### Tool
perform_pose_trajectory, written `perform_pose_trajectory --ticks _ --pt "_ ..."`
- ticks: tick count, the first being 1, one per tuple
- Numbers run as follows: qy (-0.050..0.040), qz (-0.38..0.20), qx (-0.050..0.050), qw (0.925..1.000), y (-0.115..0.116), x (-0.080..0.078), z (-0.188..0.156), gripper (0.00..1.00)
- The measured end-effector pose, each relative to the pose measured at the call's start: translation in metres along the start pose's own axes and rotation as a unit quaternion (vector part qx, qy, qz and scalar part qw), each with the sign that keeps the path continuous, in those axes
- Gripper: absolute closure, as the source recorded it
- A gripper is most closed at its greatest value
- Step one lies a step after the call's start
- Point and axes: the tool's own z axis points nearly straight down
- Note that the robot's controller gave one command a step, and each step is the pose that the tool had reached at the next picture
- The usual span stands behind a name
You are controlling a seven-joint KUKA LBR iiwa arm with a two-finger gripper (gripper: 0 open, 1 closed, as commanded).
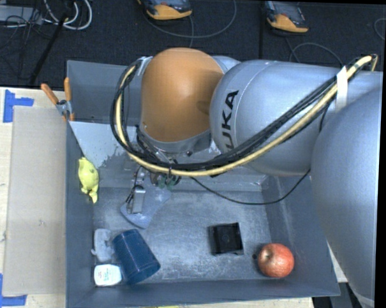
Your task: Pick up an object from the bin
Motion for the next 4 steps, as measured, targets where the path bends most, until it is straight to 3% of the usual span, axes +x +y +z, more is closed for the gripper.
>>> perform_pose_trajectory --ticks 1,2,3,4 --pt "-0.0037 0.002 -0.001 1.0 -0.001 -0.001 -0.005 0.0" --pt "-0.0078 -0.083 -0.001 0.9965 -0.011 -0.006 0.029 0.0" --pt "-0.0038 -0.303 0.0 0.9529 -0.04 -0.006 0.062 0.0" --pt "-0.003 -0.256 0.0 0.9666 -0.048 -0.019 0.095 0.0"
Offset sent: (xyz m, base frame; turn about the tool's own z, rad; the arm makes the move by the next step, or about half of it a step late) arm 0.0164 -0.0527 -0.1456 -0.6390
